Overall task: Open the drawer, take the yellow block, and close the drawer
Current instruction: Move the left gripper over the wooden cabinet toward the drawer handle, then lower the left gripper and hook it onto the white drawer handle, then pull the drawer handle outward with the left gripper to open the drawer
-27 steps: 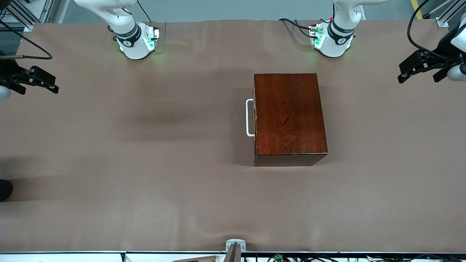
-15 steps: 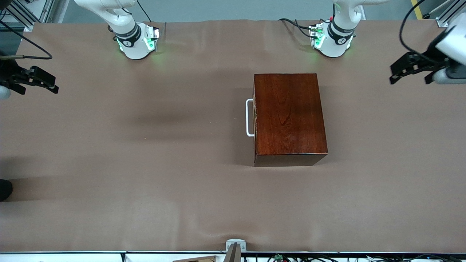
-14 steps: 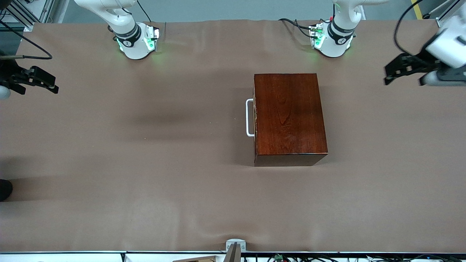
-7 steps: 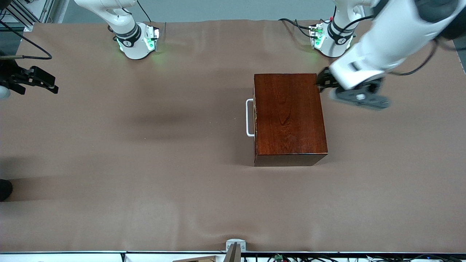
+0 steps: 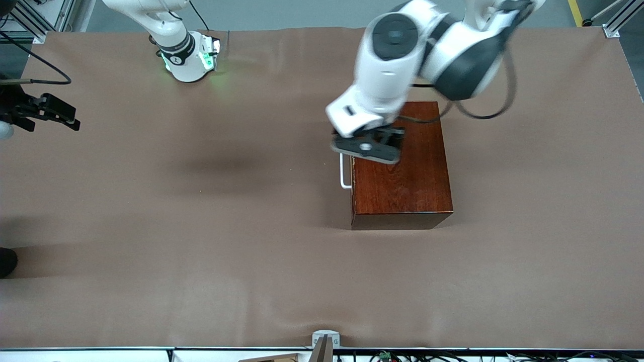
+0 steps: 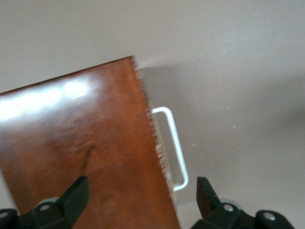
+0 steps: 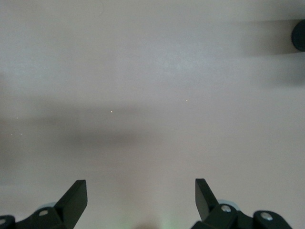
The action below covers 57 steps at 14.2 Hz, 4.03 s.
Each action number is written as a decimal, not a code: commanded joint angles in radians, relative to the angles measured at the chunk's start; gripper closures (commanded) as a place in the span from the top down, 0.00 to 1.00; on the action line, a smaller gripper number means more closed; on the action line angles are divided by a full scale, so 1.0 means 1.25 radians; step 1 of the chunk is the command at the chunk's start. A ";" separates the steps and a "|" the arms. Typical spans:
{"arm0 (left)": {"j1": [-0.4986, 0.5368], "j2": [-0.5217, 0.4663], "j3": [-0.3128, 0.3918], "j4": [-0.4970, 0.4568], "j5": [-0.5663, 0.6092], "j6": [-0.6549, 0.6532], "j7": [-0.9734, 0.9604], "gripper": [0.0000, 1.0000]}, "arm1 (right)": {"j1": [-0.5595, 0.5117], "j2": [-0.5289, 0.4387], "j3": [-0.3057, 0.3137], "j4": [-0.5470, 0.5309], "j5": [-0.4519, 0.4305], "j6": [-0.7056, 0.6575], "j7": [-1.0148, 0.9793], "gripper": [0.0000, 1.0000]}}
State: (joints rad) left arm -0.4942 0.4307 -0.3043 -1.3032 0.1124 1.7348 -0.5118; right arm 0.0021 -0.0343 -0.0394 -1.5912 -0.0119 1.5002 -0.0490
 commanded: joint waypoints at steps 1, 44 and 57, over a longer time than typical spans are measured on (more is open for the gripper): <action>-0.110 0.083 0.064 0.106 0.034 0.005 -0.051 1.00 | -0.018 0.004 0.012 0.004 -0.014 0.001 0.000 1.00; -0.378 0.367 0.295 0.203 0.030 -0.115 -0.289 1.00 | -0.036 0.022 0.011 0.003 -0.005 -0.007 0.001 1.00; -0.380 0.379 0.288 0.208 -0.041 0.029 -0.331 1.00 | -0.032 0.020 0.013 0.004 0.000 -0.005 0.001 1.00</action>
State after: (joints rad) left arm -0.9674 0.8720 0.0651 -1.0828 0.1068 1.6810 -0.9089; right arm -0.0245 -0.0071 -0.0371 -1.5915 -0.0121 1.4977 -0.0490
